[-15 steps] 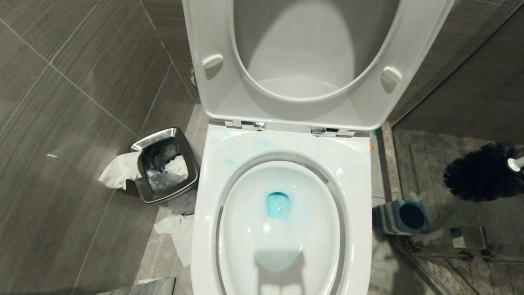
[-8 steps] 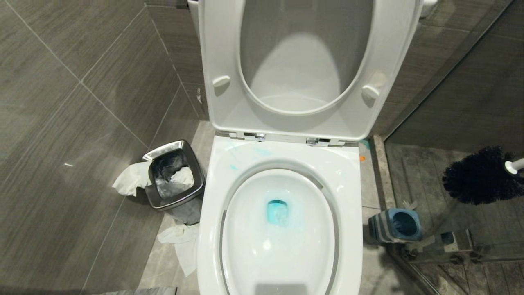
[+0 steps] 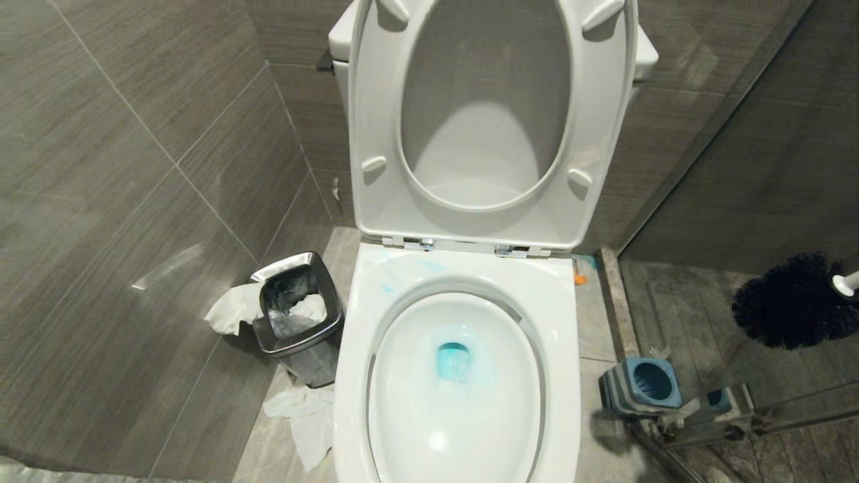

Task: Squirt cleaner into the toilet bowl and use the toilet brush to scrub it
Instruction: Scrub the toilet bowl

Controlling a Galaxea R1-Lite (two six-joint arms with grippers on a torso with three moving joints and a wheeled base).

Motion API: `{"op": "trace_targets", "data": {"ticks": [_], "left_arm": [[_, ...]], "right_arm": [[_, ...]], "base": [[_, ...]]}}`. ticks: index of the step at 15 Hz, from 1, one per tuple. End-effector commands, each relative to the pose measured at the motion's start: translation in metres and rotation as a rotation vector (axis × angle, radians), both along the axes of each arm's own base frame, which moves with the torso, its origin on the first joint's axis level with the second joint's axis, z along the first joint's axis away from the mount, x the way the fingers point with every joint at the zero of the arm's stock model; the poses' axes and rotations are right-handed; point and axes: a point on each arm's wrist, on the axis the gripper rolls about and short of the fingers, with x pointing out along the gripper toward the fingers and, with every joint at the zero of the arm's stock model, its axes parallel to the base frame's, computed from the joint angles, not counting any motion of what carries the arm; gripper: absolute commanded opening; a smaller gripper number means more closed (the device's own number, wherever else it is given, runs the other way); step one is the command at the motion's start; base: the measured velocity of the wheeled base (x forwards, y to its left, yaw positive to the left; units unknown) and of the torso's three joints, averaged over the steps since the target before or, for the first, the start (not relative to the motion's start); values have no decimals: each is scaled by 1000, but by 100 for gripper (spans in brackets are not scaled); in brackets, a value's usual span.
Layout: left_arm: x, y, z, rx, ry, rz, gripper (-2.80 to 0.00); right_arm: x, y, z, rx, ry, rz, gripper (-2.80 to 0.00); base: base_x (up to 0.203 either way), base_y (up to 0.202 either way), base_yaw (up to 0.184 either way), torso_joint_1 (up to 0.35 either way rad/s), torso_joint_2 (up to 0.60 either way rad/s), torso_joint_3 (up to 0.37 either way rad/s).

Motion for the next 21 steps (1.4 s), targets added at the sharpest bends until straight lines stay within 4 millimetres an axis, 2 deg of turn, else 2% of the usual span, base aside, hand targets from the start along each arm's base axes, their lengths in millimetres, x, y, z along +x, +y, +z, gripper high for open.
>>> {"op": "trace_targets", "data": {"ticks": [1, 4, 9, 12, 14, 17, 21], "left_arm": [[0, 0, 0, 0, -2, 0, -280], [0, 0, 0, -6, -2, 3, -280], [0, 0, 0, -8, -2, 5, -280], [0, 0, 0, -5, -3, 2, -280], [0, 0, 0, -3, -2, 2, -280], [0, 0, 0, 0, -2, 3, -280], [0, 0, 0, 5, -4, 1, -280]], "right_arm": [[9, -4, -1, 11, 26, 2, -280], [14, -6, -8, 22, 55, -1, -280], [32, -10, -14, 31, 111, 21, -280], [53, -4, -15, 1, 151, 37, -280], [69, 13, -16, -27, 164, 73, -280], [89, 50, -18, -48, 162, 87, -280], [112, 92, -32, -83, 217, 117, -280]], "base": [[0, 0, 0, -1, 2, 206], [0, 0, 0, 3, 1, 202], [0, 0, 0, 0, 2, 84], [0, 0, 0, 0, 0, 0], [0, 0, 0, 0, 0, 0], [0, 0, 0, 0, 0, 0], [0, 0, 0, 0, 0, 0]]}}
